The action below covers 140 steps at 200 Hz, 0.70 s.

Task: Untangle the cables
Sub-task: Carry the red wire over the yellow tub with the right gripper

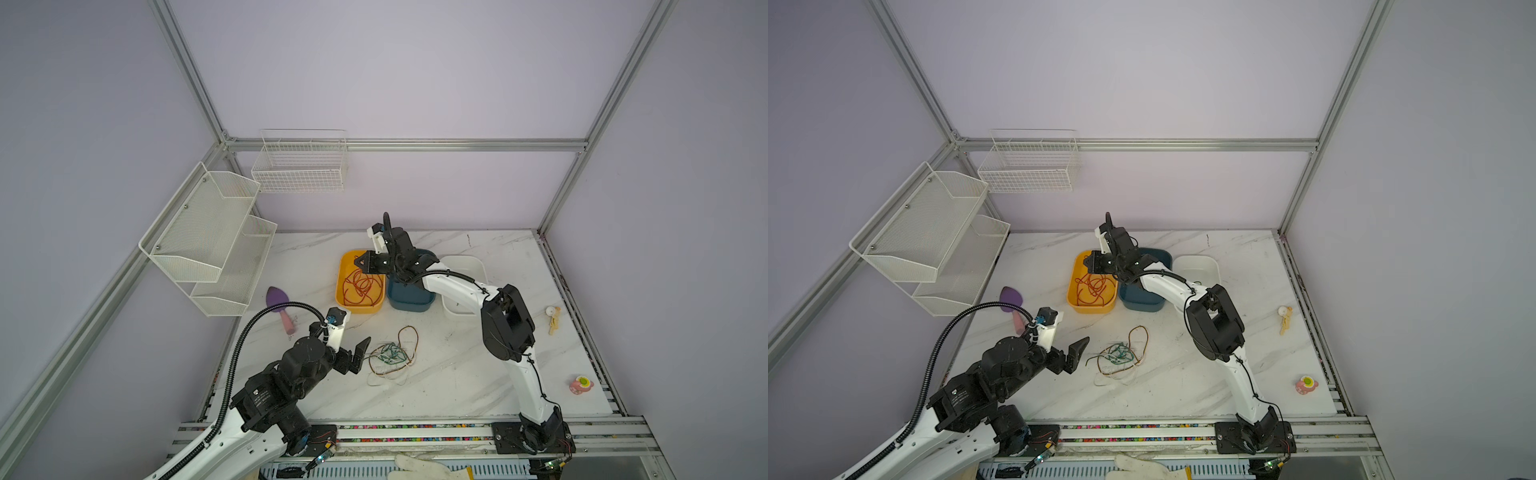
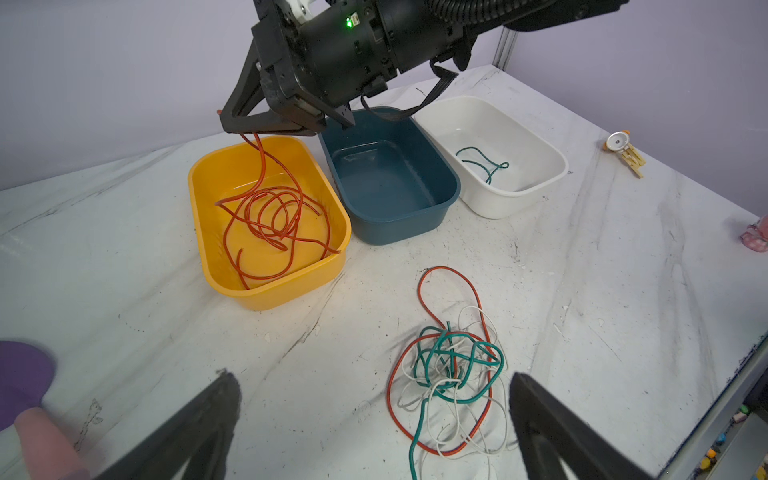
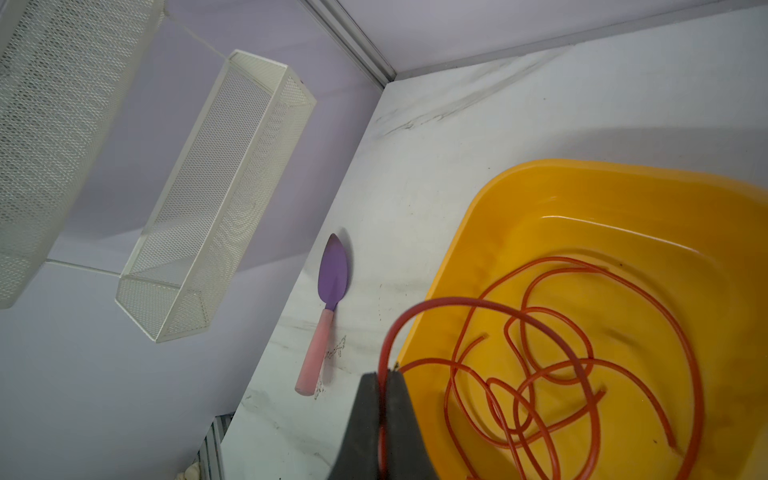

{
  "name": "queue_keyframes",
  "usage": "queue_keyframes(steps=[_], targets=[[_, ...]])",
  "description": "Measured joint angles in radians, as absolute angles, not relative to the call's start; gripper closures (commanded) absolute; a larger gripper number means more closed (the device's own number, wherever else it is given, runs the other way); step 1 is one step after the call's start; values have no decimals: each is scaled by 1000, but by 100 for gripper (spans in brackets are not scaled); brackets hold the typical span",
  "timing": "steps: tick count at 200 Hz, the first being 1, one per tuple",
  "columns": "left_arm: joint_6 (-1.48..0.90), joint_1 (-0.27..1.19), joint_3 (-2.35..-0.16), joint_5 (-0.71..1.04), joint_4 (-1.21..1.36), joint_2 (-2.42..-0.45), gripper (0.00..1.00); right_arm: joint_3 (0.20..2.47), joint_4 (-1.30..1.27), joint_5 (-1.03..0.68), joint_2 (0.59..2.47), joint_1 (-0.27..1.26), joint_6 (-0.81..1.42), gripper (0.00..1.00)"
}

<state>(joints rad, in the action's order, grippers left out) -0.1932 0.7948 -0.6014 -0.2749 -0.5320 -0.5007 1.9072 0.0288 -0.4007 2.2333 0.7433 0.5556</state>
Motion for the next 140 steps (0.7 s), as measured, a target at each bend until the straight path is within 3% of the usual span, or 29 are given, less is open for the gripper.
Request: queue_keyframes(steps=[140], targets=[[-190,799,-601,-273,-532,-506,0,1924,30,-395,2323,728,552,100]])
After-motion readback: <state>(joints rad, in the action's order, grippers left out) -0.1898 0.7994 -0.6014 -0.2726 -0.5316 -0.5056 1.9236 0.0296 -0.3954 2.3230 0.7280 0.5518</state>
